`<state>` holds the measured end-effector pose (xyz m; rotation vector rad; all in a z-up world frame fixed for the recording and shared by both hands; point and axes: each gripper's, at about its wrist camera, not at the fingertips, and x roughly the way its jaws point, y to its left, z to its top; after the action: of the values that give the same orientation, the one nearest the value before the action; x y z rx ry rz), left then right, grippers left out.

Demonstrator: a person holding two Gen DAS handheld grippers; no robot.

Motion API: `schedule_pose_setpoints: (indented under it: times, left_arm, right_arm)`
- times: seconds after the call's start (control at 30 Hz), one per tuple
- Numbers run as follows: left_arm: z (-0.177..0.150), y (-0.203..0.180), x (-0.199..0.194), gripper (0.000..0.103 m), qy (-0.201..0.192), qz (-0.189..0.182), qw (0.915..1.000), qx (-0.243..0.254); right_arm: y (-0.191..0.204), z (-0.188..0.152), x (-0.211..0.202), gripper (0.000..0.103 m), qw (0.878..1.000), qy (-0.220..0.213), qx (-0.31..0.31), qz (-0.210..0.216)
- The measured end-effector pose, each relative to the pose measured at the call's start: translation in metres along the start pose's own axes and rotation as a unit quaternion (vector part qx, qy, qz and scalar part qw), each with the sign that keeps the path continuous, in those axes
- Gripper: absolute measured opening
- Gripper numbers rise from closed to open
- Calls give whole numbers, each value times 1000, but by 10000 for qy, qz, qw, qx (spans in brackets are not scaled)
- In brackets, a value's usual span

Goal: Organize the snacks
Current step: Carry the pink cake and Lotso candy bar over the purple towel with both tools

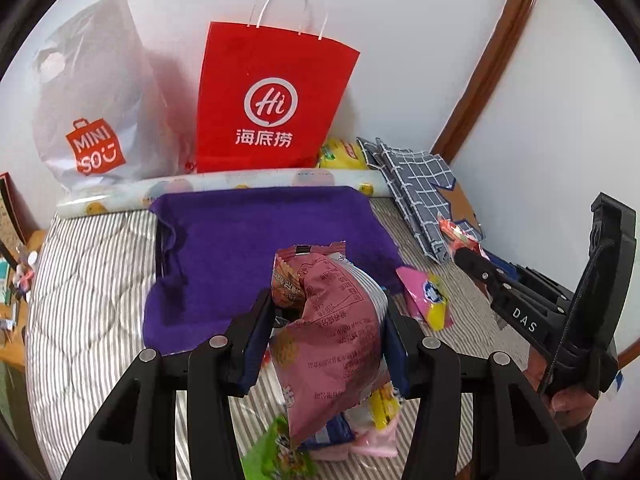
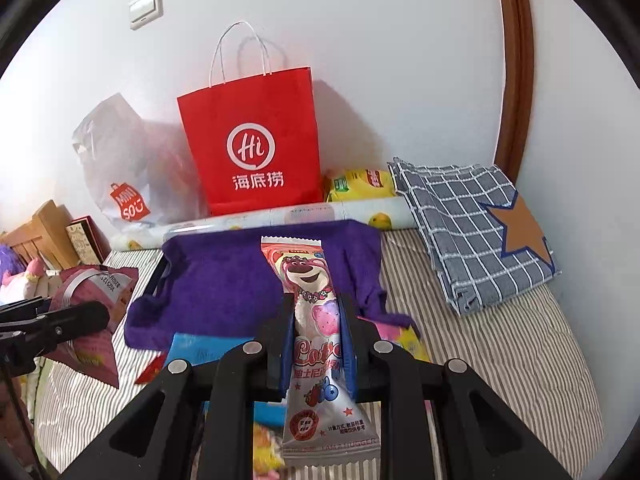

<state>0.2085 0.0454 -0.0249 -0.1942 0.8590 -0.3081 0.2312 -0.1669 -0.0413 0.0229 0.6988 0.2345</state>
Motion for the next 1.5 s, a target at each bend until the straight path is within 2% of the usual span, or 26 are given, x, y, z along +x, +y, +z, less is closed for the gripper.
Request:
schedule_pose_setpoints:
  times: [0.77, 0.93, 1.13, 1.3, 1.5]
  left_arm:
    - [92, 49, 69, 50, 17, 159, 9998, -148]
    - [92, 66, 90, 50, 66, 232, 9995, -221]
    - [85, 82, 116, 50, 381, 387, 9982, -273]
    - [78, 83, 130, 50, 568, 397, 9972, -263]
    - [75, 88, 139, 50, 692, 503, 9957, -348]
  right_arm:
    - [0, 68, 102, 19, 10000, -6, -56, -9]
    - [0, 67, 126, 19, 9999, 86, -52, 26]
    - [-6, 49, 152, 19, 9994, 320, -90, -17]
    - [-15, 41, 161, 19, 9988, 477, 86, 48]
    - [-13, 35, 170, 19, 9981, 617, -7, -79]
